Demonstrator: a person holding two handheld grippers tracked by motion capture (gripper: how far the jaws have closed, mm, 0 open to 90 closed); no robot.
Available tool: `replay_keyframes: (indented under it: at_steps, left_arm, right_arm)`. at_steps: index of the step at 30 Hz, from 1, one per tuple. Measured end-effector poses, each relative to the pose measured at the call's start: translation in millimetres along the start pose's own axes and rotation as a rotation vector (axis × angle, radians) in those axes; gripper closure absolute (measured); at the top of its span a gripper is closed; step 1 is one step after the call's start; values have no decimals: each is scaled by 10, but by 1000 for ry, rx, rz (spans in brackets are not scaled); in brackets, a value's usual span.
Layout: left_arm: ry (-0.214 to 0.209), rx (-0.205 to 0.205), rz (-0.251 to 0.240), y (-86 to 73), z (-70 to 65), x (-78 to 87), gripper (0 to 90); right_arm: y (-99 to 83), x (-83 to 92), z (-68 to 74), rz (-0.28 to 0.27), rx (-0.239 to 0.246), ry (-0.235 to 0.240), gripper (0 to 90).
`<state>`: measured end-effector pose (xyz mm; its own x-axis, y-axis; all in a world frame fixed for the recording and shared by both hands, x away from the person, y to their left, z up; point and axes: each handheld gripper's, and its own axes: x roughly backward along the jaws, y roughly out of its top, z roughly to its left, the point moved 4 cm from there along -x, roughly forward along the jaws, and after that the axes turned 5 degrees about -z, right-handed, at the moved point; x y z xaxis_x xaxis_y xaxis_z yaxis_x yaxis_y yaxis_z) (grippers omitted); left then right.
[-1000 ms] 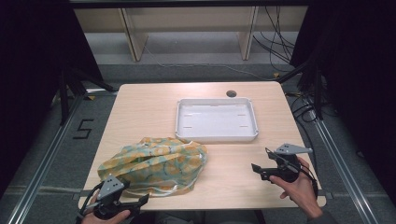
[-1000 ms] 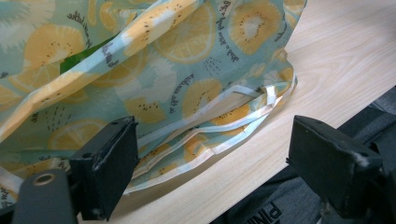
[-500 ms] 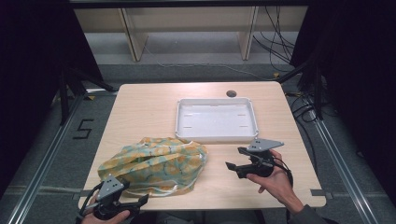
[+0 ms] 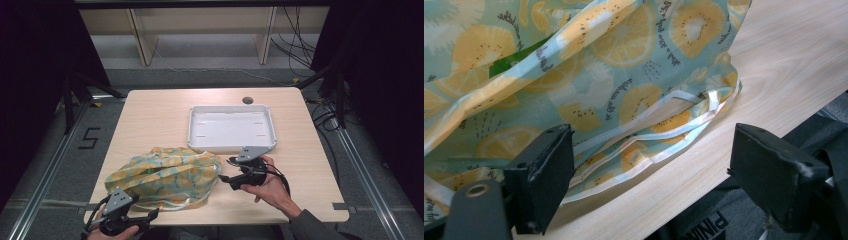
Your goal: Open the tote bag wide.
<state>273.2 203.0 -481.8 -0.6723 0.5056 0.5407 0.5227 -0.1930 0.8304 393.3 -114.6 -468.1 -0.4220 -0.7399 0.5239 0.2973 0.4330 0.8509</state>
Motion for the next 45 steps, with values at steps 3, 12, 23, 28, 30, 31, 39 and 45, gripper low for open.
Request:
replay_keyframes:
  at_steps: [3, 12, 23, 28, 30, 31, 39, 45]
  left_arm:
    - [-8, -43, 32, -5, 17, 22, 177]
    - [-14, -21, 14, -6, 12, 19, 176]
    - [-3, -12, 1, 3, 13, 22, 176]
    - [3, 11, -9, 1, 19, 32, 177]
    - [6, 9, -10, 7, 25, 34, 177]
    - [5, -2, -11, 10, 31, 37, 181]
    - [12, 12, -12, 9, 30, 43, 181]
    - [11, 11, -12, 6, 35, 41, 181]
  right_arm:
    - [55, -147, 28, 11, 11, 26, 290]
    - [135, -404, 48, 32, 36, 54, 351]
    - [111, -471, 22, 82, 109, 74, 815]
    - [111, -399, 30, 108, 127, 89, 878]
    - [109, -306, 7, 107, 125, 82, 881]
    - [105, -272, -9, 102, 130, 84, 882]
    - [1, 74, -198, 111, 80, 39, 882]
    - [-84, 281, -268, 108, 62, 5, 882]
